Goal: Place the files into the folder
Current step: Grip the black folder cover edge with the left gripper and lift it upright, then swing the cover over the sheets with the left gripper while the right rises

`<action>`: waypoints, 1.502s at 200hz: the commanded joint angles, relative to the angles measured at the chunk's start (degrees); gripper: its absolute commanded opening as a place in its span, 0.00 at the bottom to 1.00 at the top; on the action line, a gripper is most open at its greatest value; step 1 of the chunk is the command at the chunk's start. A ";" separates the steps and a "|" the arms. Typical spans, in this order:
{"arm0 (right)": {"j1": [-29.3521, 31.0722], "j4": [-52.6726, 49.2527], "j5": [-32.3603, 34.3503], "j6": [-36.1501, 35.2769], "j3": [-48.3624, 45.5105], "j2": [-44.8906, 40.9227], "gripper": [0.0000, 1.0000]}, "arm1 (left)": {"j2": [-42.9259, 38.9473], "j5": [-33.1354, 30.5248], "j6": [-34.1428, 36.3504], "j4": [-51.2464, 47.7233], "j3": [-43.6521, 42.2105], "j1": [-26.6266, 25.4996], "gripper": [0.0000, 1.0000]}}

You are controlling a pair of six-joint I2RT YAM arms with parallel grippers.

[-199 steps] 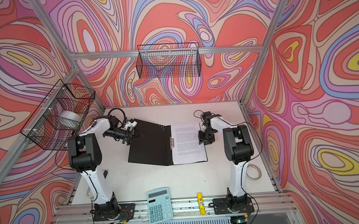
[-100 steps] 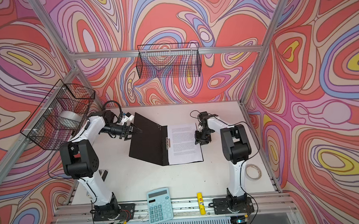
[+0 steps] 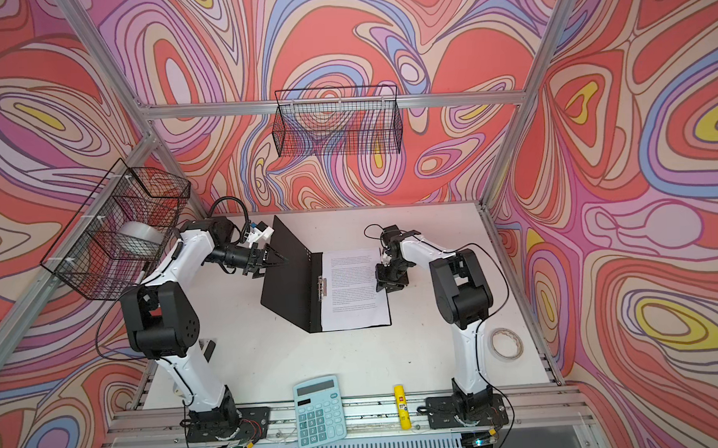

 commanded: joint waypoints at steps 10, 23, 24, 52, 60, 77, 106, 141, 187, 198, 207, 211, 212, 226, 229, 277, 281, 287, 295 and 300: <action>3.00 1.41 -0.43 1.93 -1.66 6.16 0.40 | -1.28 -1.92 -0.71 -0.41 1.66 -0.63 0.87; 3.57 1.35 -0.01 2.05 -1.10 6.07 0.40 | -1.38 -2.58 -0.79 -0.26 1.79 -0.63 0.86; 3.58 1.35 0.00 2.08 -1.05 6.03 0.40 | -1.38 -2.62 -0.75 -0.26 1.76 -0.63 0.86; 3.66 1.17 2.06 1.97 -0.19 4.63 0.40 | -1.80 -3.06 -1.42 -0.08 2.47 -0.63 0.86; 3.65 1.10 2.53 1.76 0.32 4.21 0.41 | -1.95 -3.27 -1.51 -0.04 2.68 -0.64 0.86; 3.58 0.44 3.60 1.59 1.88 3.79 0.41 | -2.24 -3.66 -1.46 -0.37 2.92 -0.63 0.86; 3.58 -0.57 4.88 1.27 4.21 3.37 0.43 | -3.02 -4.75 -1.04 -0.53 2.75 -0.63 0.87; 3.56 -1.82 6.84 0.84 6.41 2.70 0.45 | -3.27 -5.21 -0.89 -0.96 2.94 -0.63 0.87; 3.58 -1.70 8.30 1.19 8.20 -0.24 0.46 | -3.13 -5.25 -0.81 -1.73 4.60 -0.63 0.88; 3.58 -2.31 9.19 1.26 9.12 -1.05 0.46 | -2.85 -5.13 -0.79 -2.06 5.11 -0.63 0.88; 3.54 -2.84 9.86 1.36 9.64 -1.93 0.46 | -2.77 -4.96 -0.86 -2.26 5.45 -0.63 0.88; 3.51 -3.00 10.09 1.40 9.79 -2.41 0.46 | -2.77 -4.84 -0.88 -2.35 5.58 -0.63 0.88; 3.55 -3.02 10.15 1.40 9.88 -2.48 0.46 | -2.78 -4.81 -0.84 -2.36 5.59 -0.63 0.88; 3.58 -3.34 10.27 1.81 10.50 -4.36 0.46 | -2.70 -4.56 -0.78 -2.55 5.91 -0.72 0.89; 3.51 -3.26 10.13 1.84 10.61 -4.79 0.46 | -2.65 -4.47 -0.79 -2.56 5.93 -0.79 0.89; 3.54 4.48 -4.56 6.20 11.03 -8.51 0.46 | -2.43 -3.46 -0.71 -2.19 6.78 -2.90 0.92; 3.51 5.50 -6.46 6.86 11.08 -8.48 0.46 | -2.39 -3.54 -0.70 -2.20 6.97 -3.19 0.92; 3.48 6.89 -9.21 7.65 11.30 -8.31 0.46 | -2.29 -3.54 -0.70 -2.11 7.26 -3.64 0.92; 3.49 8.85 -12.37 8.84 11.62 -8.07 0.46 | -2.26 -3.59 -0.72 -1.98 7.59 -4.20 0.93; 3.50 9.94 -13.84 9.51 11.87 -7.95 0.46 | -2.16 -3.72 -0.85 -1.93 7.86 -4.61 0.94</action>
